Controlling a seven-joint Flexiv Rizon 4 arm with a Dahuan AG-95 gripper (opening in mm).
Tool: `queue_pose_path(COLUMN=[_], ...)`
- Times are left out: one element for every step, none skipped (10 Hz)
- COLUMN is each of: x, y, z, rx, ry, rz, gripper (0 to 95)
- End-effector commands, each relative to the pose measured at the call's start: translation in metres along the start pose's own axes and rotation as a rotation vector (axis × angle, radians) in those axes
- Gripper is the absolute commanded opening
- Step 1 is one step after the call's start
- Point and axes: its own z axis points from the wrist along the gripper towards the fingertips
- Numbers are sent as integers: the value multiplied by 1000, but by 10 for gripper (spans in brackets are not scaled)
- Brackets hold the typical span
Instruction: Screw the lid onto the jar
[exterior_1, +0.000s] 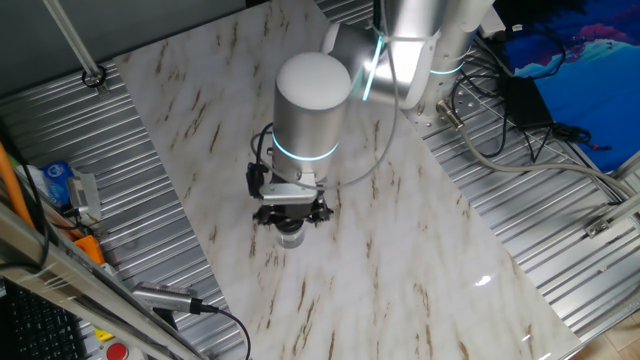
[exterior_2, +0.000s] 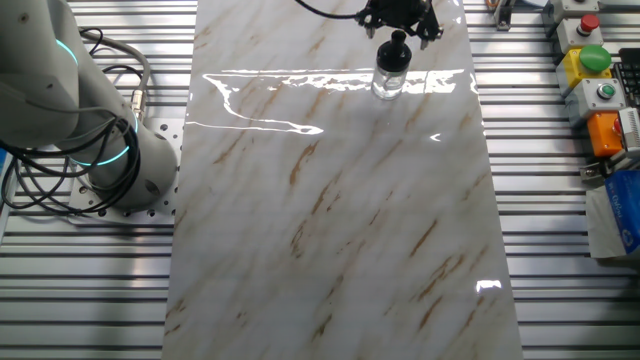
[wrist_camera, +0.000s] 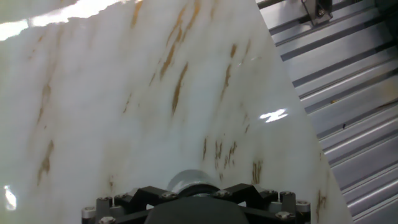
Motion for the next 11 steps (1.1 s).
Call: queue_pose_path(x=[1, 2, 4, 6, 7, 10, 10, 11, 11, 12, 12], y=[1, 0, -1, -1, -1, 0, 0, 1, 1, 1, 1], z=[-6, -8, -13, -15, -17, -19, -20, -21, -21, -21, -21], rx=[3, -2, -17, -37, -43, -45, -44, -45, -46, -49, -50], ry=[18, 21, 26, 33, 37, 39, 40, 39, 39, 38, 35], rz=[-6, -8, 0, 31, 44, 66, 79, 93, 95, 94, 96], gripper=[950, 950, 950, 760, 760, 570, 570, 380, 0, 0, 0])
